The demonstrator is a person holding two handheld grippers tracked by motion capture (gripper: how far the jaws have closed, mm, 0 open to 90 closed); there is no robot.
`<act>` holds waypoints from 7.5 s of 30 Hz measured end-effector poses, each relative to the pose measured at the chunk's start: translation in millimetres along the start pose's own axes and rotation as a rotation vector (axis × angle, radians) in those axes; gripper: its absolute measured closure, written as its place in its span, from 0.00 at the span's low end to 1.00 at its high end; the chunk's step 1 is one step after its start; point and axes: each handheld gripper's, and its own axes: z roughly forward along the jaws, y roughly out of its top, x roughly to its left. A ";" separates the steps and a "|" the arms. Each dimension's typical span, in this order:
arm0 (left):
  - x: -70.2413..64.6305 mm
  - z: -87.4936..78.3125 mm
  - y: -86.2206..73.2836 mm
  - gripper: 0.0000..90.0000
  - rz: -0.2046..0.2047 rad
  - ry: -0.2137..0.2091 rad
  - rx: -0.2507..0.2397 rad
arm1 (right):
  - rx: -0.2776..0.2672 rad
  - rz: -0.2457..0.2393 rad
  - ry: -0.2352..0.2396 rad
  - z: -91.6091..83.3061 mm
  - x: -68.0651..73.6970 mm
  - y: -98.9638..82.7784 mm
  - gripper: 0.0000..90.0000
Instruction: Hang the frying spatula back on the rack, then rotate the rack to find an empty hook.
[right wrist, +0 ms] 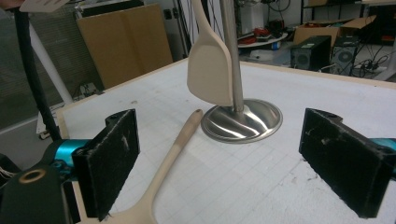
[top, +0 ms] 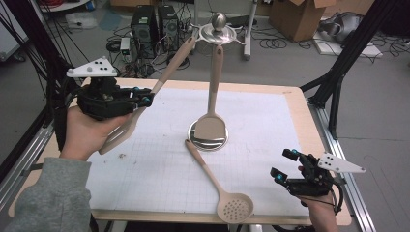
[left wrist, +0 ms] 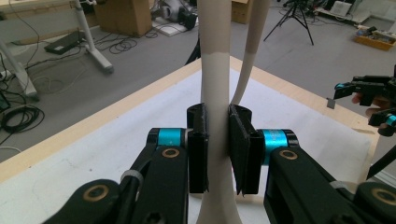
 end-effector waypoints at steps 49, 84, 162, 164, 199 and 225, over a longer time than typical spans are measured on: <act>-8.6 82.5 -16.2 0.86 0.010 0.063 0.041 | -0.035 0.018 0.010 -7.6 0.3 1.5 0.12; -4.8 72.9 -30.9 0.09 0.034 0.046 -0.100 | -0.045 0.022 0.013 -11.1 0.5 0.8 0.12; 21.0 -33.7 -174.8 0.07 -0.035 0.127 -0.177 | -0.016 -0.022 0.004 3.0 10.4 8.3 0.12; 21.3 -34.1 -177.7 0.07 -0.035 0.126 -0.173 | -0.020 -0.023 0.000 2.4 10.3 9.3 0.12; 23.3 -55.6 -191.4 0.07 -0.060 0.133 -0.180 | 0.016 -0.104 0.005 44.4 25.7 149.7 0.17; 26.7 -55.5 -197.9 0.07 -0.085 0.119 -0.179 | 0.012 -0.216 -0.046 78.2 27.6 215.6 0.84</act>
